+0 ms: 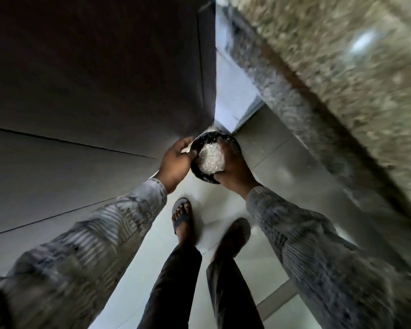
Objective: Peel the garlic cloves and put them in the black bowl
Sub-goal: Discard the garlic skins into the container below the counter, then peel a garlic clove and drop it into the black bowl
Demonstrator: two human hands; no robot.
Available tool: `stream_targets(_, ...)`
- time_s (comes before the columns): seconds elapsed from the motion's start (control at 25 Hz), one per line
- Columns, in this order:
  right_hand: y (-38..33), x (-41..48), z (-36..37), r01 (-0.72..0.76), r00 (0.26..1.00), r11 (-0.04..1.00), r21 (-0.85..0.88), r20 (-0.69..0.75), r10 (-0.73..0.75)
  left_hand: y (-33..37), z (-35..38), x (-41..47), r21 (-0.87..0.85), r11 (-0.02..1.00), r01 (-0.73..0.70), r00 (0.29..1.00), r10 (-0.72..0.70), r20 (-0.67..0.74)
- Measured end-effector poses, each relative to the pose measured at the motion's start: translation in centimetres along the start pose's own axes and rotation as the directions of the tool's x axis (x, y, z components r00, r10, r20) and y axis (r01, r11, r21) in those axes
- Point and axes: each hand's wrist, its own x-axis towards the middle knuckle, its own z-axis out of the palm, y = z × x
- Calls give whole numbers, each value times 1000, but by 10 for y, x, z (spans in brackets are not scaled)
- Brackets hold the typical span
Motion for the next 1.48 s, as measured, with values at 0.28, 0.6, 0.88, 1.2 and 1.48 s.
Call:
stream_targets(0.28,-116,-150,-129,105,983,994,-41,-144,-110,122,-28,-142,480,815,-325,945,273,177)
stream_targets(0.6,-203,-312,-231,7,885,1000,-10,-466,-11,257,-26,-274,516,470,-716,698,474,537)
stream_targets(0.88,-209,-439,-252,-186,669,980,71,-722,180,317,26,-347,313,175,-934,357,531,769)
stream_targets(1.2,-147,-584,-252,-329,395,911,249,-840,372,296,160,-460,38,8,-999,38,421,906)
stream_targets(1.48,-48,-704,-246,-359,214,819,448,-814,540,233,305,-557,-122,-15,-992,-121,251,960)
